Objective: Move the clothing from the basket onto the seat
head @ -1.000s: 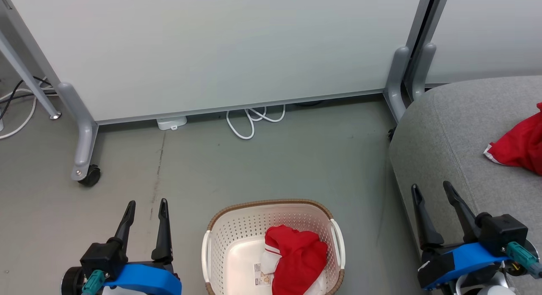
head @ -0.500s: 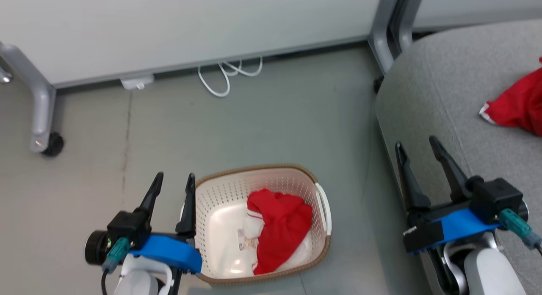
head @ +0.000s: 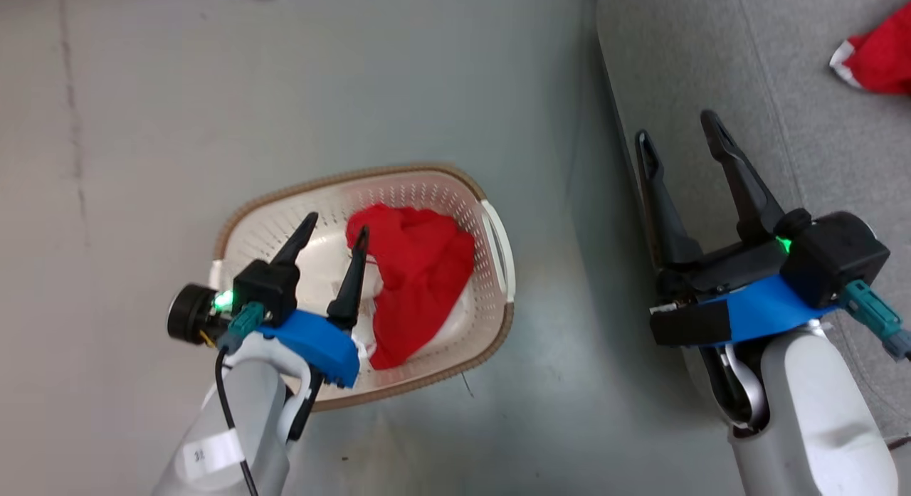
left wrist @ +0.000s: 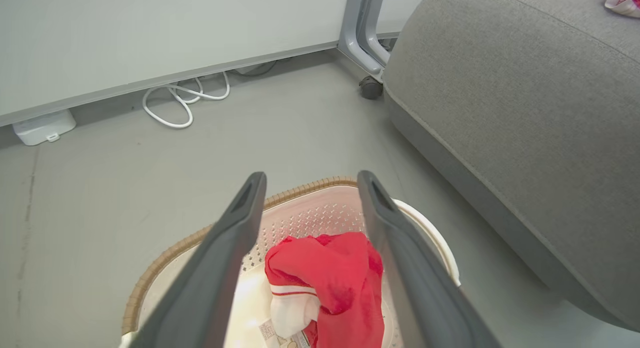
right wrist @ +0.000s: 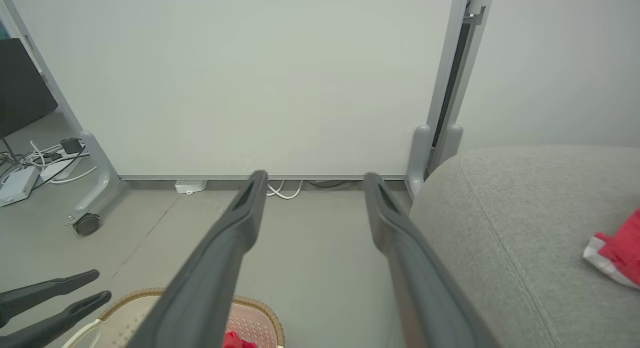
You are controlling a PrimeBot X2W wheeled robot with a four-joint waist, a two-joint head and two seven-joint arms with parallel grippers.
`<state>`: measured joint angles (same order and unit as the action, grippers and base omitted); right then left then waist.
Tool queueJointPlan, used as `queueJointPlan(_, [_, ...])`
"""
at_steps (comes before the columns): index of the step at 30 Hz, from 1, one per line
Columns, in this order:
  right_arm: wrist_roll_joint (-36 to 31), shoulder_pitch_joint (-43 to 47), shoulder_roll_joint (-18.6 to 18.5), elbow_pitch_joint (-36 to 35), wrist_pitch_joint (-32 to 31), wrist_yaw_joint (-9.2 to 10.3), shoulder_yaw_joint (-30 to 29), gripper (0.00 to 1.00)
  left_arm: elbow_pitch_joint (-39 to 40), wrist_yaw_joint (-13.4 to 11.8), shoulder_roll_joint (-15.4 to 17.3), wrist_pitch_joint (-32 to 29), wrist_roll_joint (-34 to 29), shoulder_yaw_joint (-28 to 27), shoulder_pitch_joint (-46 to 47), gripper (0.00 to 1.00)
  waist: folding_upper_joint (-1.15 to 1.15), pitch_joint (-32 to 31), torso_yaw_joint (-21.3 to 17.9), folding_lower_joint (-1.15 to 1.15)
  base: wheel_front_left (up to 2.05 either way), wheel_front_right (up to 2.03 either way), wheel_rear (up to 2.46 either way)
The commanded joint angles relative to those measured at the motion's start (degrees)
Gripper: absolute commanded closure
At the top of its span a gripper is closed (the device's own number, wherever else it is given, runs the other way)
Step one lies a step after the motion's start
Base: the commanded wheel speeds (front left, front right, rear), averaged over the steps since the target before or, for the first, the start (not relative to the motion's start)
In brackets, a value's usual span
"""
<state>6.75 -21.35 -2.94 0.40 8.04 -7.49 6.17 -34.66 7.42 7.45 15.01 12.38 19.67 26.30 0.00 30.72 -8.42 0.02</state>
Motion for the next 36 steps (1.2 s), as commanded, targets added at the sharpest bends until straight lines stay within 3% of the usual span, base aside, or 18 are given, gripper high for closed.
queueJointPlan(1, [0.9, -1.4, 0.1, 0.0, 0.7, -0.01, 0.9, 0.0, -1.4, 0.0, 1.0, 0.3, 0.2, 1.0, 2.3, 0.0, 0.0, 6.0, -3.5, -0.02, 0.0, 0.0, 0.0])
queueJointPlan(21, [6.1, -6.4, 0.1, 2.7, 6.0, -0.01, 6.8, 0.0, -14.2, 0.0, 5.3, 0.3, 0.8, 9.9, 13.0, 0.0, 0.0, 17.4, -11.7, -0.02, 0.0, 0.0, 0.0])
queueJointPlan(36, [8.1, -7.0, 0.1, 2.9, 7.1, -0.01, 8.5, 0.0, -26.4, -8.1, 5.8, -0.5, -2.8, 10.3, 17.2, 0.0, 0.0, 19.8, -13.1, -0.02, 0.0, 0.0, 0.0])
